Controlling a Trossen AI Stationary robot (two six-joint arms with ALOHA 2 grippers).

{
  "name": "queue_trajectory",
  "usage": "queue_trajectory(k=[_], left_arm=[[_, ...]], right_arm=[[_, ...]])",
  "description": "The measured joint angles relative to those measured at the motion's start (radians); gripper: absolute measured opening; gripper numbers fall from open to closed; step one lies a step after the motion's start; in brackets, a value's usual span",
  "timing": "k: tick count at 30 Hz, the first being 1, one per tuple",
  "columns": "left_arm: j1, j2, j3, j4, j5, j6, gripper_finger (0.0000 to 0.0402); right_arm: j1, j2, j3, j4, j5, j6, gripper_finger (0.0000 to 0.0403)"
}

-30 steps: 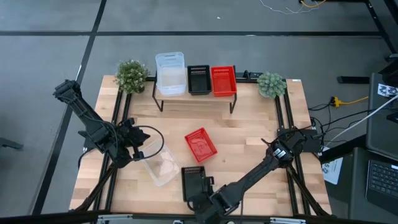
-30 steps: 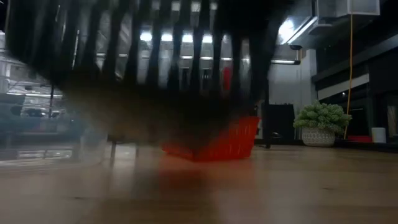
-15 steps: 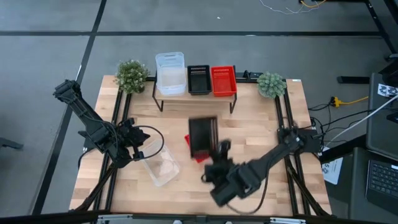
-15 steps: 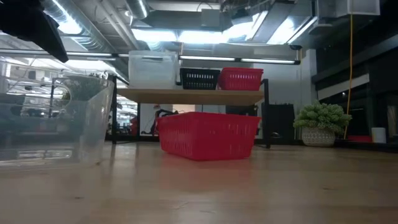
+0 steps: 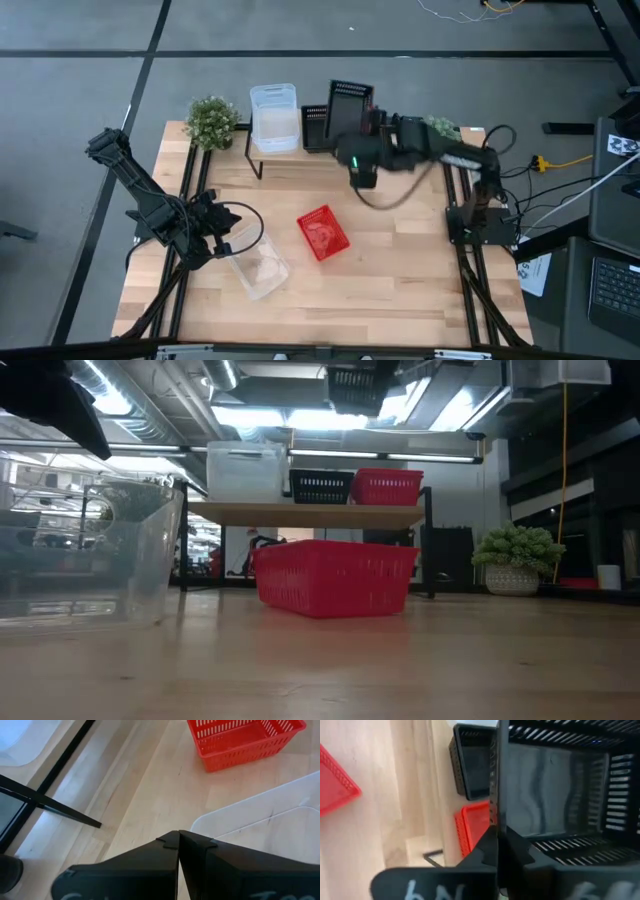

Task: Stack baskets on shelf by color
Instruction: Stack the black bin on top of the black bins on the shelf

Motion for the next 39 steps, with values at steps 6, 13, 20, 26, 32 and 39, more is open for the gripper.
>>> queue_trajectory(k=[6,13,20,26,32,39], left_arm=[[0.0,0.0,0.0,-0.001,0.0,0.0,0.0],[0.0,0.0,0.0,-0.001,-0.001,0.0,0.0],[0.0,0.0,0.0,-0.006,-0.001,0.0,0.0],[0.0,0.0,0.0,-0.006,-0.001,0.0,0.0],[0.0,0.0,0.0,-0.005,-0.001,0.0,0.0],[0.0,0.0,0.0,-0.005,-0.001,0.0,0.0]], right_arm=[[-0.188,0.02,0.0,0.216,-0.273,-0.22,0.0],[-0.322,0.057,-0.001,0.29,-0.463,-0.302,0.0],[-0.367,0.039,-0.132,0.292,-0.465,-0.29,0.0],[-0.367,0.028,-0.186,0.372,-0.588,-0.329,0.0],[-0.367,0.029,-0.235,0.378,-0.603,-0.331,0.0],[-0.367,0.03,-0.301,0.447,-0.604,-0.331,0.0]])
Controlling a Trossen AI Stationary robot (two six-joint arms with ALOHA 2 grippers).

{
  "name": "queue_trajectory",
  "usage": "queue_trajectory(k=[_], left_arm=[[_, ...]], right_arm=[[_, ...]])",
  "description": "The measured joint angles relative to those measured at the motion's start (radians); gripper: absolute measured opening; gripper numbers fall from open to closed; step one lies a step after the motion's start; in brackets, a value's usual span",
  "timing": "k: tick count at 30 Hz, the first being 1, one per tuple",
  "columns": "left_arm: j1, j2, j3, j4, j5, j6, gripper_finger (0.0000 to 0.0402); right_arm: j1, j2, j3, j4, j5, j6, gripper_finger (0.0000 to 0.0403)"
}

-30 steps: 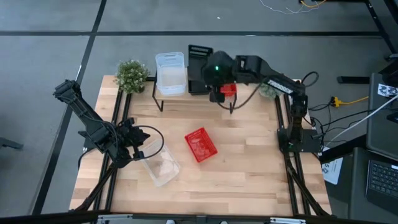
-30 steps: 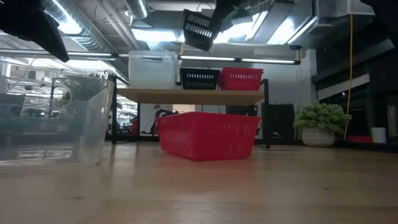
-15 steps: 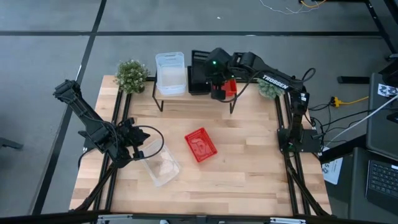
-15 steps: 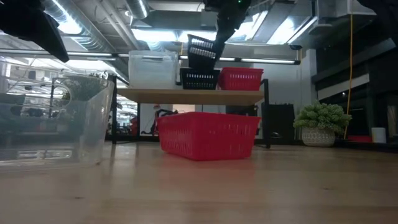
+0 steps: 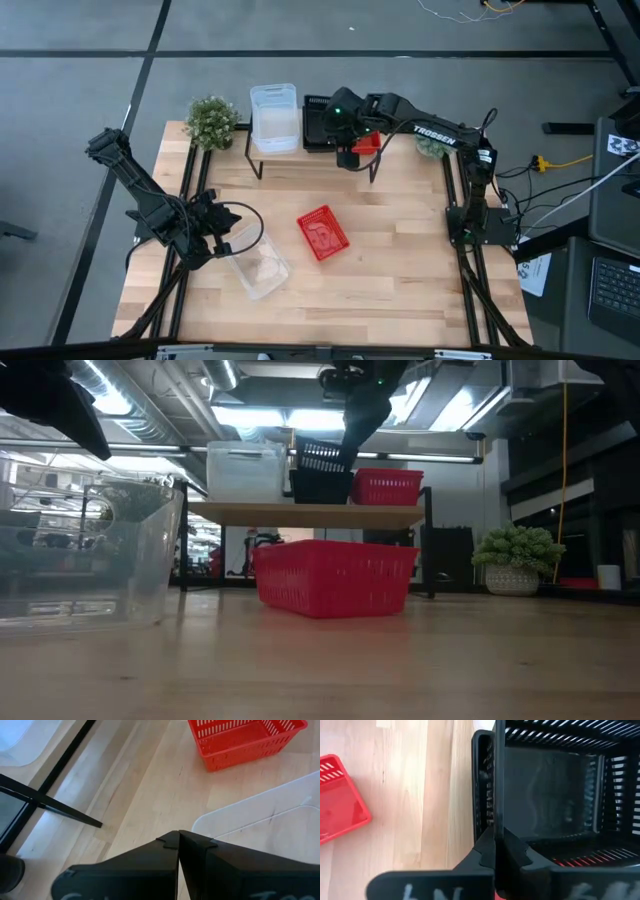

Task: Stack baskets on shelf by color
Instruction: Stack the black bin on top of the black bins on the shelf

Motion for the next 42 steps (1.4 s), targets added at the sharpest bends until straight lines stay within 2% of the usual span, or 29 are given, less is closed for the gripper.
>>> queue_trajectory(k=[10,24,36,39,42], left_arm=[[0.0,0.0,0.0,0.0,0.0,0.0,0.0],[0.0,0.0,0.0,0.001,0.001,-0.001,0.0],[0.0,0.0,0.0,0.001,0.009,-0.004,0.0],[0.0,0.0,0.0,0.001,0.009,-0.004,0.0],[0.0,0.0,0.0,0.001,0.009,-0.003,0.0]], right_arm=[[0.003,0.0,-0.004,0.021,0.017,0.005,0.0033],[0.003,0.0,-0.004,0.014,0.012,0.007,0.0043],[0.011,0.0,0.048,0.002,-0.018,0.012,0.0148],[0.028,0.0,0.087,0.0,-0.048,0.011,0.0163],[0.044,-0.001,0.125,0.015,-0.032,0.01,0.0168]])
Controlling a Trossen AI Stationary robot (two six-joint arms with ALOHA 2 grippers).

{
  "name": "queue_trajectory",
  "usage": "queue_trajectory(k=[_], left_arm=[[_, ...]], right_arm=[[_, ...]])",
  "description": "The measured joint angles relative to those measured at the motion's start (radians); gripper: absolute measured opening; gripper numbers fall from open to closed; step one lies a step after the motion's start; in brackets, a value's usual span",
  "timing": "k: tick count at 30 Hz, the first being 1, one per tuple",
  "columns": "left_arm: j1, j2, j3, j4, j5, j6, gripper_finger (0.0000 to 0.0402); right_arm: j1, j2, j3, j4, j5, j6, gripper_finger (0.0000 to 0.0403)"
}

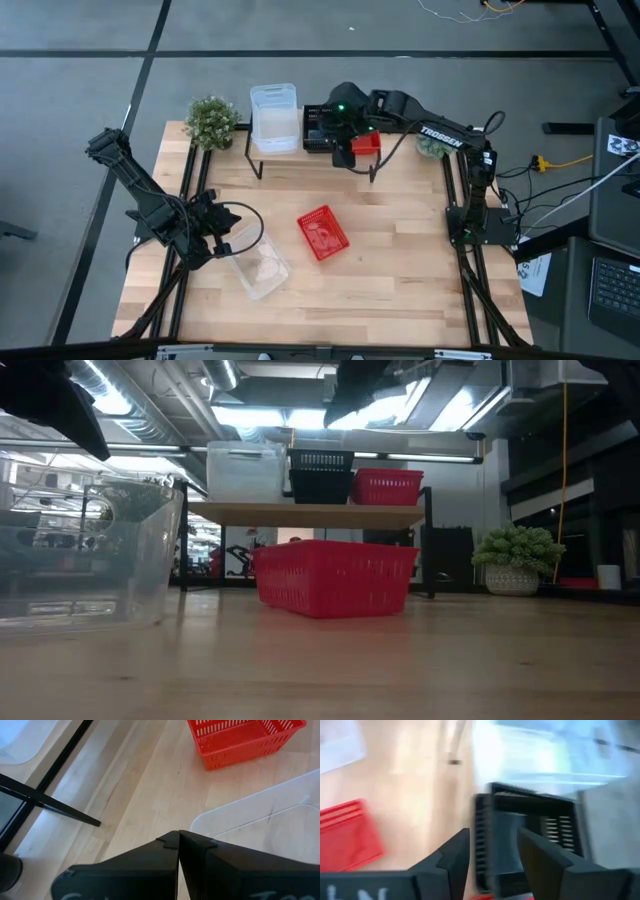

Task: Stack baskets on shelf by color
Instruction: Stack the black bin on top of the black bins on the shelf

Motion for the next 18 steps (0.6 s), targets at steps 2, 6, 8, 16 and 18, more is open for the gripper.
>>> queue_trajectory(k=[2,6,8,16,18], left_arm=[[0.0,0.0,0.0,0.0,0.0,0.0,0.0],[0.0,0.0,0.0,0.0,0.0,0.0,0.0],[0.0,0.0,0.0,0.0,0.0,0.0,0.0],[0.0,0.0,0.0,0.0,0.0,0.003,0.0],[0.0,0.0,0.0,0.0,0.0,0.003,0.0]], right_arm=[[0.006,0.0,-0.006,0.038,0.071,0.021,0.0166],[0.03,0.009,-0.045,0.091,0.265,0.028,0.0156],[0.05,0.009,-0.076,0.132,0.325,0.026,0.0153],[0.113,0.009,-0.224,0.265,0.541,0.012,0.015],[0.123,0.008,-0.256,0.291,0.58,0.002,0.015]])
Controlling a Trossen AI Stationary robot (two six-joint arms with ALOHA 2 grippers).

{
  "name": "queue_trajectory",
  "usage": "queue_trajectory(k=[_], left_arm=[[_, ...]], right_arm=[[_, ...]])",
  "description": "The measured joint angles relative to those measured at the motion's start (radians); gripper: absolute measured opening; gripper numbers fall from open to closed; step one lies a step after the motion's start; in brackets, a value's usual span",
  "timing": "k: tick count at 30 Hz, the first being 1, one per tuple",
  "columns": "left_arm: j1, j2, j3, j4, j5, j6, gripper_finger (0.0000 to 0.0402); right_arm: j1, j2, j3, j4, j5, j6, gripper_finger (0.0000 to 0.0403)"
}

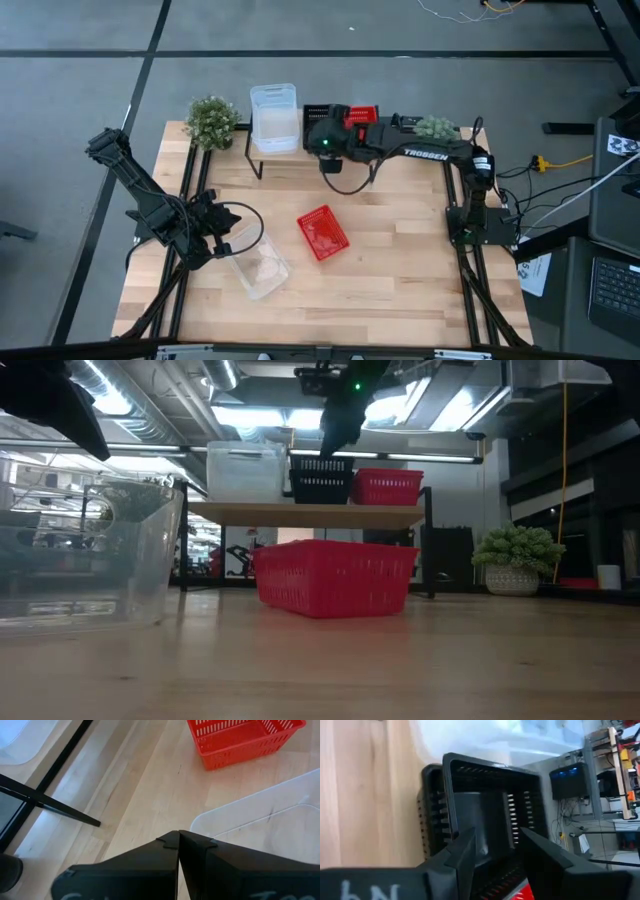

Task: Stack baskets on shelf by color
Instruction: Stack the black bin on top of the black bins on the shelf, then stack the red bin on top of the red bins on the shelf

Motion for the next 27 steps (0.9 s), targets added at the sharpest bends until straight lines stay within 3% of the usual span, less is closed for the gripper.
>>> queue_trajectory(k=[6,13,17,21,24,27], left_arm=[[0.0,0.0,0.0,0.0,0.0,0.0,0.0],[0.0,0.0,0.0,0.001,0.0,-0.002,0.0],[0.0,0.0,0.0,0.005,0.0,-0.007,0.0],[0.0,0.0,0.0,0.007,0.0,-0.007,0.0],[0.0,0.0,0.0,0.007,0.0,-0.007,0.0],[0.0,0.0,0.0,0.007,-0.001,-0.007,0.0]], right_arm=[[0.021,0.002,-0.039,0.057,0.043,-0.01,0.015],[0.053,-0.013,0.092,0.003,0.05,-0.089,0.015],[0.084,-0.023,0.228,-0.196,-0.113,-0.033,0.015],[0.099,-0.024,0.339,-0.439,-0.387,0.11,0.015],[0.098,-0.024,0.366,-0.616,-0.577,0.204,0.015],[0.108,-0.023,0.363,-0.764,-0.678,0.283,0.015]])
